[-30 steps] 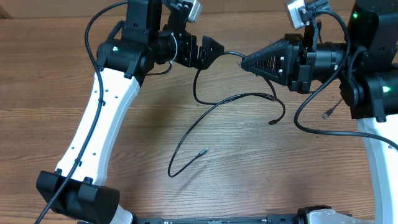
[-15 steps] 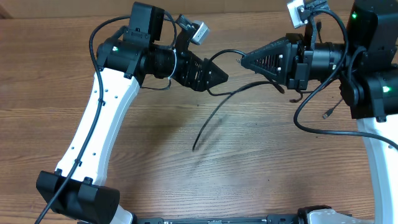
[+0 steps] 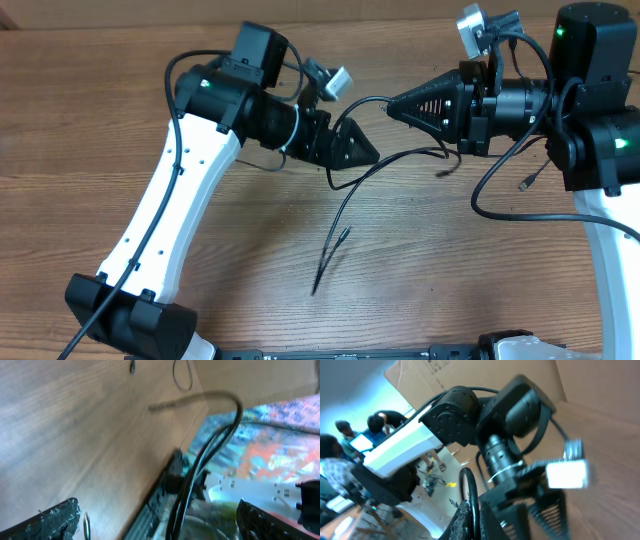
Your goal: Untangle cables
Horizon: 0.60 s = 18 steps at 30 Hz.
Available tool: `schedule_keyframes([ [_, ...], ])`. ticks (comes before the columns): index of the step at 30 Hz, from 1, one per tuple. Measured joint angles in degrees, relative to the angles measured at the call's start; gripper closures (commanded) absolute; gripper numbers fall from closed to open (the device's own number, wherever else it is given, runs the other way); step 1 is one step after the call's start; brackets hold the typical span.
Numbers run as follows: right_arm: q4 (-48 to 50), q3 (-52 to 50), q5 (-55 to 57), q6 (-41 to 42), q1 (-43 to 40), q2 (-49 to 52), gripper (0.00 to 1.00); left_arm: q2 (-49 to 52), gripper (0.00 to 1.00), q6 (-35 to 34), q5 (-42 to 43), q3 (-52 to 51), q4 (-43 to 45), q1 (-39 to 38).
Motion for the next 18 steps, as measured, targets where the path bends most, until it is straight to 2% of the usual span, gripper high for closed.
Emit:
schedule_keyframes([
  [7,0.02,0.0,-0.02,-6.14,0.04,0.0,0.96,0.0,0.0,3.41,-4.61,0.0,-8.66,-2.82],
  [18,0.42,0.0,-0.04,-7.82,0.04,0.0,0.96,0.0,0.0,4.52,-19.37,0.0,-15.02,-3.08],
])
